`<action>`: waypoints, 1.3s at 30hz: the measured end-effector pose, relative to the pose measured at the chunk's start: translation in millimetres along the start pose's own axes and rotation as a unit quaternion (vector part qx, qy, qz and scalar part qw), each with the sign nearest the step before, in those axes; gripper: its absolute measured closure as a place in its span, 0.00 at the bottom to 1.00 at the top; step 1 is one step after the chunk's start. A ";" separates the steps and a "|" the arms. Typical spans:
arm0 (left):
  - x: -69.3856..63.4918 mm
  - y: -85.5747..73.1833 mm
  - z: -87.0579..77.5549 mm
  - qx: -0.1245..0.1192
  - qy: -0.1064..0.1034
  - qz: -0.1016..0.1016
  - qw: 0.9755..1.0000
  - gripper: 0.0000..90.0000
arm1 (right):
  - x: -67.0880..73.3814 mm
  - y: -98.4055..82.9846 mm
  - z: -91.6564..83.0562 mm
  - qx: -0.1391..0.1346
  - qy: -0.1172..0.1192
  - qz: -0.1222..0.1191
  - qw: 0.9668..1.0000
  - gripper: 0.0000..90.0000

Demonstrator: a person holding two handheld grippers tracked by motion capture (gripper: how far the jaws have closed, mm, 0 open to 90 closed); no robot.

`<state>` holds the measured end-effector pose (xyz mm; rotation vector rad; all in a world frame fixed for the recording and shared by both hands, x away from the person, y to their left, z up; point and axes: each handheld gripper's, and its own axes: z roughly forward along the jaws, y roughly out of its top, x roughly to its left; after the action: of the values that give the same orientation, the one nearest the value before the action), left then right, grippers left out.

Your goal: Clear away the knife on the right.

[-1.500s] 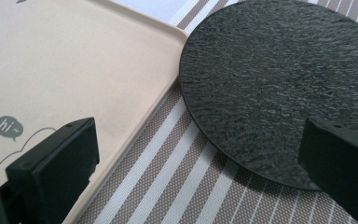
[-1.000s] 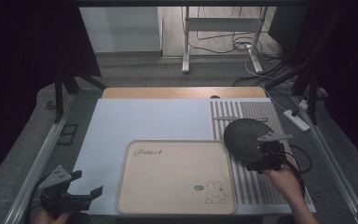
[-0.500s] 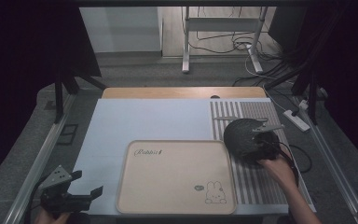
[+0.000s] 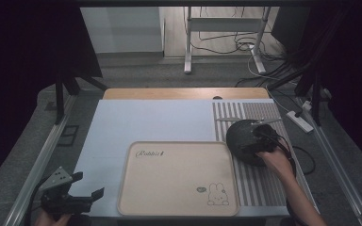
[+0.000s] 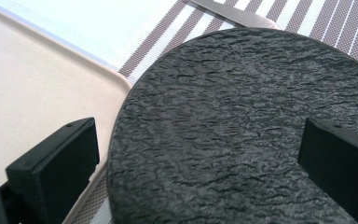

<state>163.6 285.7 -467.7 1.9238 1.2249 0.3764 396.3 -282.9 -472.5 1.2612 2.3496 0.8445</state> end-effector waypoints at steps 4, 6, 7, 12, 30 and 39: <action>0.0 0.0 0.0 0.000 0.000 0.000 1.000 0.02 | -3.6 7.4 8.3 0.020 -0.006 0.009 1.000 0.00; -0.1 0.0 0.1 0.000 0.000 0.000 1.000 0.02 | -4.4 8.7 9.1 0.020 -0.007 0.009 1.000 0.00; -0.2 0.0 0.2 0.000 0.000 0.000 1.000 0.02 | -6.0 12.3 11.3 0.018 -0.006 0.013 1.000 0.00; 0.0 0.1 0.1 0.000 0.000 0.000 1.000 0.02 | -9.2 18.4 14.8 0.013 0.000 0.022 1.000 0.00; 0.0 0.1 0.1 0.000 0.000 0.001 1.000 0.02 | -17.9 39.6 43.7 0.045 -0.015 0.002 0.999 0.01; 0.2 0.0 0.0 0.000 -0.001 0.000 1.000 0.02 | -29.0 51.0 44.1 0.039 -0.001 -0.004 0.999 0.48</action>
<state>163.8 285.9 -467.8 1.9235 1.2232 0.3757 468.7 -270.3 -472.8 1.2808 2.4064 0.7557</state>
